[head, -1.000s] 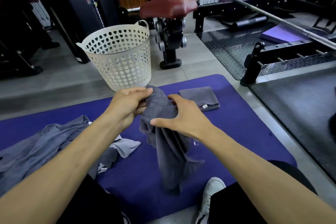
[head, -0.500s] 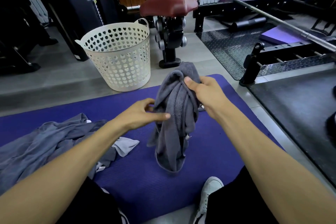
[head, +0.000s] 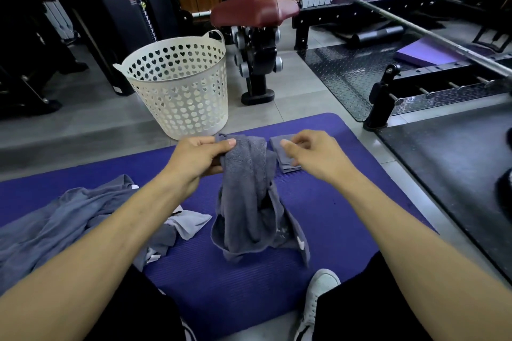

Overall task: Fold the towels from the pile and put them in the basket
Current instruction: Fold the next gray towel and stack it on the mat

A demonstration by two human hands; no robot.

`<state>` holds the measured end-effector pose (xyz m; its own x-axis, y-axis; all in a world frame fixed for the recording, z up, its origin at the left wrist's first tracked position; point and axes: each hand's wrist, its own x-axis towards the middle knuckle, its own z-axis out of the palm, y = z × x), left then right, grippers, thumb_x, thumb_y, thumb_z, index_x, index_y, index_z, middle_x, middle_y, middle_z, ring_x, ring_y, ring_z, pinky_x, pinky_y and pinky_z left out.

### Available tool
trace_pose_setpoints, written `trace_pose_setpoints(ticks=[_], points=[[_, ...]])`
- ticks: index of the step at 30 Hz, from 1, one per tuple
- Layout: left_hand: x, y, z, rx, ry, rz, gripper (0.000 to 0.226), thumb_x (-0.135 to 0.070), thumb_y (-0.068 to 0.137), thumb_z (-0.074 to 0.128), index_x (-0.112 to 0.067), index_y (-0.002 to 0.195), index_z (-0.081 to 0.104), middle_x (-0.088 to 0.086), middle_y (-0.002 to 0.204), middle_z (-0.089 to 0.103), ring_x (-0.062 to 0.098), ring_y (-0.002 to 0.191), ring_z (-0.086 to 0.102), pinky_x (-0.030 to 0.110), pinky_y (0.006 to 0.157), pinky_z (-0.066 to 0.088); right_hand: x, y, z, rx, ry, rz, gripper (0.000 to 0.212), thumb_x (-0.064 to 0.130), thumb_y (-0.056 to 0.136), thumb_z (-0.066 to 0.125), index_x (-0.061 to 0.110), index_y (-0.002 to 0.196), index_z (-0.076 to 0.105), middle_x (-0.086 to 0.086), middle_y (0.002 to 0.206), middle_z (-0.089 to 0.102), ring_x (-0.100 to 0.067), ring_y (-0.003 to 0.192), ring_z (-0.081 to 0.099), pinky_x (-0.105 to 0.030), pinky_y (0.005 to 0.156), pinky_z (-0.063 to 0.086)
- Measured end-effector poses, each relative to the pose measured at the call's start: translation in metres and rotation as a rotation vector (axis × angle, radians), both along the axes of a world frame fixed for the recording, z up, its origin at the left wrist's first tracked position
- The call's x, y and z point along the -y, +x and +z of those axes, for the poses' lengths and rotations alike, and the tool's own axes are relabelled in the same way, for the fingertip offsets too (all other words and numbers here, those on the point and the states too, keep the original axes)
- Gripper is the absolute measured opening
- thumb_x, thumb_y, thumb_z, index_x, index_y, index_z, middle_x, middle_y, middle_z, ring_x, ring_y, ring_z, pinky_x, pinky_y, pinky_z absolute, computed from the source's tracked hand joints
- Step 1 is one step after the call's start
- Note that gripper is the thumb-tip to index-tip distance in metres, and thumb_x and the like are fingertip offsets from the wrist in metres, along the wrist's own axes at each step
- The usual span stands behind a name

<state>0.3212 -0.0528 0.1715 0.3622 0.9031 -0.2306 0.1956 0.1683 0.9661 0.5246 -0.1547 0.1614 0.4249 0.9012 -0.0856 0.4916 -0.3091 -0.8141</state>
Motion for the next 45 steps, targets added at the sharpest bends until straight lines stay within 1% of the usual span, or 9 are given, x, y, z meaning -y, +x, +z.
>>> trace_pose_setpoints(ticks=[3,7,14,19,21,28,34,37,45], points=[[0.003,0.001,0.001,0.005,-0.086,0.036,0.009,-0.012,0.085,0.074,-0.011,0.076,0.073,0.001,0.068,0.074,0.011,0.062,0.067,0.025,0.065,0.059,0.003,-0.025,0.001,-0.026,-0.041,0.132,0.038,0.058,0.084,0.067,0.020,0.087,0.070,0.002,0.081,0.074,-0.011,0.080,0.070,-0.034,0.078,0.059],[0.009,0.003,0.009,0.139,-0.127,0.043,0.008,-0.007,0.088,0.069,-0.008,0.081,0.070,0.001,0.066,0.073,0.008,0.057,0.069,0.019,0.054,0.055,-0.002,-0.053,-0.008,-0.057,0.012,0.140,0.058,0.053,0.069,0.083,0.022,0.113,0.060,0.008,0.098,0.068,-0.003,0.088,0.064,-0.009,0.066,0.044],[0.006,-0.007,0.012,0.253,-0.090,-0.001,0.009,-0.016,0.092,0.065,-0.013,0.085,0.068,0.001,0.074,0.072,0.010,0.069,0.066,0.023,0.071,0.054,-0.021,-0.065,0.000,-0.252,0.233,0.069,0.008,0.008,0.083,0.074,0.009,0.080,0.066,-0.004,0.065,0.066,-0.012,0.060,0.058,-0.029,0.065,0.050],[0.006,-0.022,0.008,-0.161,0.057,-0.257,0.036,-0.050,0.079,0.074,-0.021,0.100,0.075,-0.008,0.097,0.076,0.008,0.094,0.069,0.023,0.081,0.049,-0.029,-0.051,0.025,-0.619,0.393,-0.017,0.015,-0.003,0.089,0.066,0.010,0.081,0.065,-0.001,0.064,0.069,-0.013,0.060,0.066,-0.025,0.060,0.055],[0.013,-0.022,0.001,-0.257,0.059,-0.304,0.029,-0.040,0.081,0.077,-0.017,0.099,0.076,-0.007,0.094,0.076,0.005,0.087,0.070,0.021,0.077,0.051,-0.030,-0.049,0.026,-0.643,0.392,-0.031,0.014,-0.002,0.089,0.066,0.009,0.082,0.065,0.003,0.062,0.069,-0.010,0.058,0.067,-0.022,0.057,0.055],[-0.006,-0.021,0.000,0.015,-0.039,0.100,0.006,-0.009,0.087,0.071,-0.007,0.082,0.073,0.006,0.075,0.075,0.018,0.070,0.069,0.033,0.071,0.058,-0.027,-0.035,0.004,-0.270,0.192,0.028,0.008,0.029,0.090,0.070,0.023,0.087,0.067,0.003,0.082,0.073,-0.014,0.080,0.072,-0.037,0.084,0.059],[-0.034,-0.033,-0.003,0.154,-0.313,0.299,0.002,-0.006,0.092,0.064,-0.008,0.091,0.064,0.007,0.081,0.067,0.012,0.051,0.067,0.027,0.047,0.057,-0.002,-0.054,-0.013,-0.018,-0.005,0.421,0.049,0.058,0.073,0.077,0.031,0.112,0.065,0.017,0.107,0.067,0.004,0.099,0.061,-0.017,0.087,0.049],[-0.037,-0.037,-0.007,0.184,-0.355,0.330,0.006,-0.006,0.093,0.063,-0.007,0.087,0.062,0.007,0.076,0.066,0.011,0.046,0.066,0.024,0.041,0.052,-0.003,-0.067,-0.028,0.107,-0.017,0.530,0.061,0.053,0.072,0.081,0.029,0.124,0.060,0.016,0.119,0.061,0.002,0.106,0.056,-0.013,0.085,0.043],[-0.035,-0.047,-0.003,0.276,-0.410,0.319,0.012,-0.005,0.095,0.060,-0.003,0.083,0.060,0.005,0.054,0.066,0.011,0.046,0.065,0.024,0.044,0.054,-0.019,-0.083,-0.047,0.197,0.090,0.478,0.043,0.028,0.082,0.078,0.019,0.122,0.063,0.002,0.116,0.063,-0.011,0.103,0.057,-0.026,0.092,0.045]])
